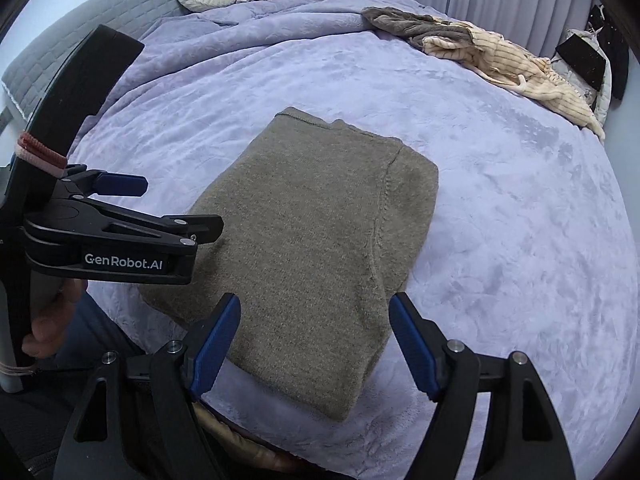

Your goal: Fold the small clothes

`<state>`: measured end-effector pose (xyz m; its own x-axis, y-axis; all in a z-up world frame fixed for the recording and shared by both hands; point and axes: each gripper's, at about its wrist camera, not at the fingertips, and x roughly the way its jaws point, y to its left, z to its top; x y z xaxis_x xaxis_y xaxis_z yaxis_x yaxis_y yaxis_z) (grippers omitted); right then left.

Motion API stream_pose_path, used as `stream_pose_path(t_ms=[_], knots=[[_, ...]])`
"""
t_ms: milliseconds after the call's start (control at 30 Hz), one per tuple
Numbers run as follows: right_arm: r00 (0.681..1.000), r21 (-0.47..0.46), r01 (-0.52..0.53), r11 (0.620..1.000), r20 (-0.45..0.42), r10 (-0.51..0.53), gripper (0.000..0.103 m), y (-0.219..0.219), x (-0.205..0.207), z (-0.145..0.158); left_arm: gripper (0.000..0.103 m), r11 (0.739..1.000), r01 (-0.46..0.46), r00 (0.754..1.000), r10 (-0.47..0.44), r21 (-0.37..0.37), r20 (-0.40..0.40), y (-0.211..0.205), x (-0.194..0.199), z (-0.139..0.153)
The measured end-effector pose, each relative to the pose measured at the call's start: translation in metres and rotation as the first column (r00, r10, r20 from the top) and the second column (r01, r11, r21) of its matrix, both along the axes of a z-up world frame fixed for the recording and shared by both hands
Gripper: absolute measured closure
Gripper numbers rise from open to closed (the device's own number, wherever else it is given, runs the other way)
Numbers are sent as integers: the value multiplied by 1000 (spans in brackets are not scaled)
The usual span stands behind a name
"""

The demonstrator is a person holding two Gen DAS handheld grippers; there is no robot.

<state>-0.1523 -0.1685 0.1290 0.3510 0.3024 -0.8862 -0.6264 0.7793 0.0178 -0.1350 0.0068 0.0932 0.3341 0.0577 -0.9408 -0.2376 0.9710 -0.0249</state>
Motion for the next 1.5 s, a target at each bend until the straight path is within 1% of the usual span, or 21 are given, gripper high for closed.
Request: stream_pose_path(t_ms=[67,200,500,733,1500], knots=[[1000,-6,6,1000,5,-6,24,0,1,-1,3,999,-6,1000,6,-31,2,1,0,-1],[1000,-9,19,1000,4,-19,24,-1,6,-2,3,1000,-4,1000,4,4,18,0,0,2],[1000,-12,18,1000,-8,-18,24,0,12,-4,3,1000,7,1000,-7,-19,-1,1,4,-4],[1000,-10,15,1000,-16,-16,24,2,13,-6,3,999,-4,1000,4,-36,-7,6,6,-6],[1000,-4,9,1000,-15,-9,24,6,15,-4,3,999,-2,1000,2,-40,-12,9,8,-6]])
